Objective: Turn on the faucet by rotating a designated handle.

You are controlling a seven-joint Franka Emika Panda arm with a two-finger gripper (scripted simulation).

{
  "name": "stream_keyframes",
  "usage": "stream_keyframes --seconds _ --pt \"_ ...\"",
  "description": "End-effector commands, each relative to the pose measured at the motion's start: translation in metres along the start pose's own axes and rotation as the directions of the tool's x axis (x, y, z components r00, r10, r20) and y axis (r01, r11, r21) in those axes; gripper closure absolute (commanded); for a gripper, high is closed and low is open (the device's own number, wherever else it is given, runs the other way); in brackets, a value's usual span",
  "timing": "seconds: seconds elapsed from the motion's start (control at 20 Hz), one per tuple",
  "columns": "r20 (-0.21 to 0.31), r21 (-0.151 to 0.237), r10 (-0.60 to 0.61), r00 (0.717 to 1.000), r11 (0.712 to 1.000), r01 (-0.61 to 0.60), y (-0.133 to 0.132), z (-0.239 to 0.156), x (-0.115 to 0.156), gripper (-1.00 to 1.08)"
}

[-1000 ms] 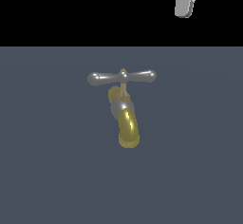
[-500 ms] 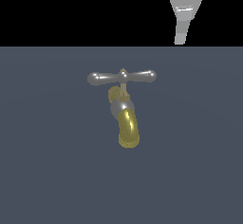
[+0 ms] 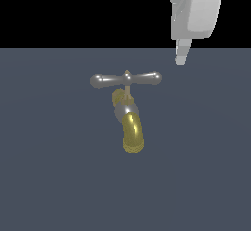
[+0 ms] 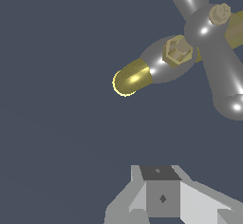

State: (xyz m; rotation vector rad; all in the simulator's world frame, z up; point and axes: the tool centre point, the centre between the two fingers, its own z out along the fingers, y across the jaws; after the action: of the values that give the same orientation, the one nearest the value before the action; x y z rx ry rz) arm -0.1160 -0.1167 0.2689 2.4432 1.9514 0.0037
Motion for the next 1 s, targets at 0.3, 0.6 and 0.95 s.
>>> stream_keyframes --seconds 0.3,0.6,0.95 --pt "-0.001 0.003 -0.162 0.987 0.987 0.162 0.025 0.028 0.005 1.08" --pt "-0.005 0.005 -0.266 0.964 0.964 0.266 0.041 0.047 0.011 1.08" --pt "-0.009 0.007 -0.35 0.937 0.937 0.35 0.054 0.062 0.018 1.08"
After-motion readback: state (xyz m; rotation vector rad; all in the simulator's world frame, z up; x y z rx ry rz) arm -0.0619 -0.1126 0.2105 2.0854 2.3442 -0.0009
